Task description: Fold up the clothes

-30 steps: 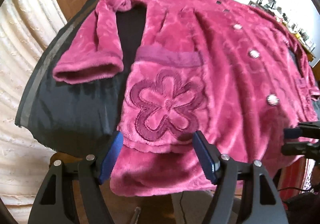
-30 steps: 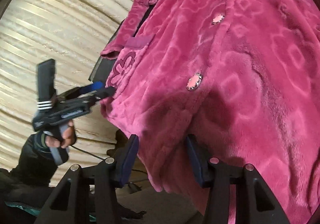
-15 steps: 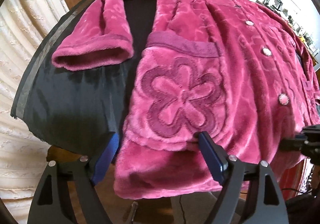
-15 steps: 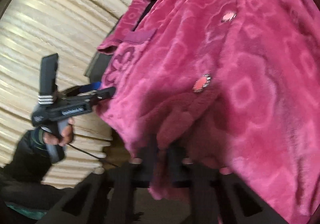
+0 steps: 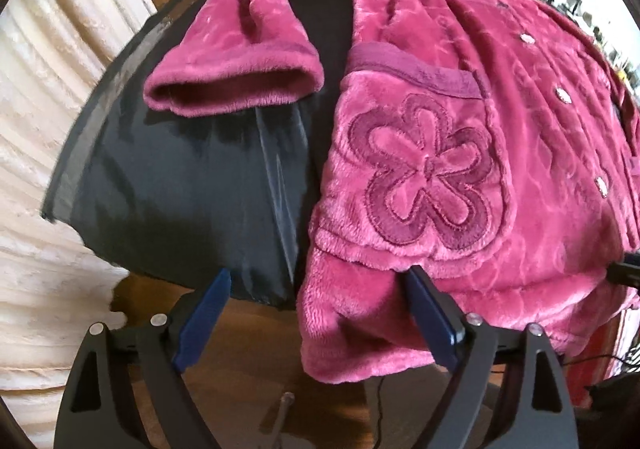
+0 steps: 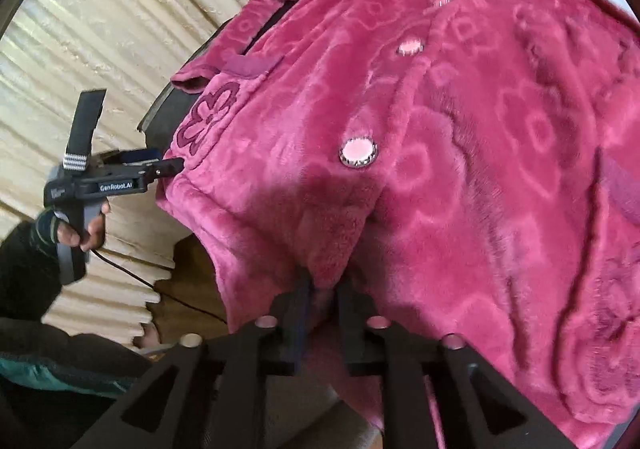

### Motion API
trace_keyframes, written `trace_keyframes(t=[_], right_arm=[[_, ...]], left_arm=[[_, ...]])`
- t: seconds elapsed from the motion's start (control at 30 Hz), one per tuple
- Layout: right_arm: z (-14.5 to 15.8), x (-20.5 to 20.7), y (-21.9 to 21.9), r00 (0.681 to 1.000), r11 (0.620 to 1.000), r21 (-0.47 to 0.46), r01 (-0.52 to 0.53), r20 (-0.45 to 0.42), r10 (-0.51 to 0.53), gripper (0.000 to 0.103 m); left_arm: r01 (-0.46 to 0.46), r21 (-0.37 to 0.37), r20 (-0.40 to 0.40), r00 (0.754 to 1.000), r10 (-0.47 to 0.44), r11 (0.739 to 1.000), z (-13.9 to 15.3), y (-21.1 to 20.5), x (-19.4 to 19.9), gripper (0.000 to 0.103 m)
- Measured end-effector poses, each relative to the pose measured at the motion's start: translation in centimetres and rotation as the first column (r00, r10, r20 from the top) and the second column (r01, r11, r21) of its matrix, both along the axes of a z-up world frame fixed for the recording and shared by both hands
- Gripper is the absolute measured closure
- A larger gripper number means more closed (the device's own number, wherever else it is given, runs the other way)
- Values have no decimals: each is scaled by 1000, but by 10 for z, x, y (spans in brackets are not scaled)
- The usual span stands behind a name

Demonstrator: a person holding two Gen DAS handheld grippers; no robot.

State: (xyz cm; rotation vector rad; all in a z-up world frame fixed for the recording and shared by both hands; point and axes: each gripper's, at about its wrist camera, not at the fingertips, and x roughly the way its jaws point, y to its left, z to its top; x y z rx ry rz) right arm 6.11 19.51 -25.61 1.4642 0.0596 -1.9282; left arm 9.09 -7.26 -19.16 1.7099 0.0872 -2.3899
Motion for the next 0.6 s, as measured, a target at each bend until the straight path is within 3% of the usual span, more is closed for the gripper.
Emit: trace_keyframes(t=[0.03, 0.07, 0.1, 0.17, 0.27, 0.47, 0.6], right_arm=[[7, 1, 0, 999, 1000, 7, 0, -36, 1, 55], [14, 2, 0, 997, 1000, 13, 0, -71, 1, 31], [21, 2, -1, 994, 1000, 21, -1, -108, 3, 26], [33, 0, -10, 982, 999, 52, -12, -188, 22, 26], [35, -8, -26, 969, 995, 88, -42, -240, 62, 26], [-3, 0, -46, 948, 955, 252, -158, -233, 218, 26], [-10, 5, -25, 958, 974, 185, -129, -231, 170, 22]], left_arm=[[8, 0, -15, 1000, -8, 1000, 7, 3, -2, 13], [19, 8, -36, 999, -18, 1000, 14, 8, -5, 13], [35, 17, -58, 998, -34, 999, 22, 13, -9, 13], [83, 30, -89, 993, -80, 996, 30, 29, -19, 13], [162, 41, -101, 982, -157, 986, 31, 54, -38, 13], [234, 4, -5, 972, -234, 972, -20, 82, -46, 13], [244, 20, -27, 970, -243, 970, -21, 77, -37, 13]])
